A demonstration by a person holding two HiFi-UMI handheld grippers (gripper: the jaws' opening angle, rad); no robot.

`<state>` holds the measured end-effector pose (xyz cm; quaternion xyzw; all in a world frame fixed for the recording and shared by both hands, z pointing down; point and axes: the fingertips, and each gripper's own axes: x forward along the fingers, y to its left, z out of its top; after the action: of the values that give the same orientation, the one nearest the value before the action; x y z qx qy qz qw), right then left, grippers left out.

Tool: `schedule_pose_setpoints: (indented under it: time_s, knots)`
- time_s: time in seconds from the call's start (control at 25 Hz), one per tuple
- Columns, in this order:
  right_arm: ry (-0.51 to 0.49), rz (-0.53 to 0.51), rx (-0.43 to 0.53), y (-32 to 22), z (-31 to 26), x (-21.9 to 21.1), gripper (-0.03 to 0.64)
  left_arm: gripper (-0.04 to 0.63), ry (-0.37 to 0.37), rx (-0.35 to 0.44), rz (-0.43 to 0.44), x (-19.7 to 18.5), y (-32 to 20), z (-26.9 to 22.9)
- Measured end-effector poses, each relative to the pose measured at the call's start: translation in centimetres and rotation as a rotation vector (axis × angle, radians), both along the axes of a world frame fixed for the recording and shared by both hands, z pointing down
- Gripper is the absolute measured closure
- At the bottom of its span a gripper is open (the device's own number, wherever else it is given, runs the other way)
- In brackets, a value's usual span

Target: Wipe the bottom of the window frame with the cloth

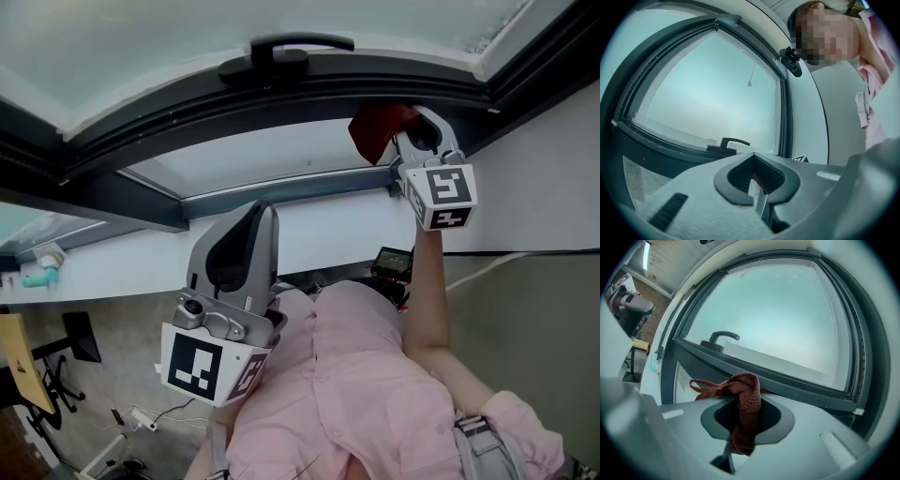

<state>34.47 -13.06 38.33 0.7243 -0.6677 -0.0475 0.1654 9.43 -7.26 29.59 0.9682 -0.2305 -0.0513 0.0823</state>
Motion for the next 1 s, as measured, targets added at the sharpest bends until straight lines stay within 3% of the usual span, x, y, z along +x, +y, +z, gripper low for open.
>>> schedule_pose_setpoints:
  time_s: [0.52,1.0]
  knots:
    - [0.0,-0.019,0.007,0.2,0.0,0.6,0.548,0.597,-0.003,-0.007,-0.023,0.7,0.6,0.2]
    - [-0.031,0.046,0.007,1.5,-0.2,3.7,0.548,0.597,-0.008,-0.014,-0.028,1.8,1.4,0.0]
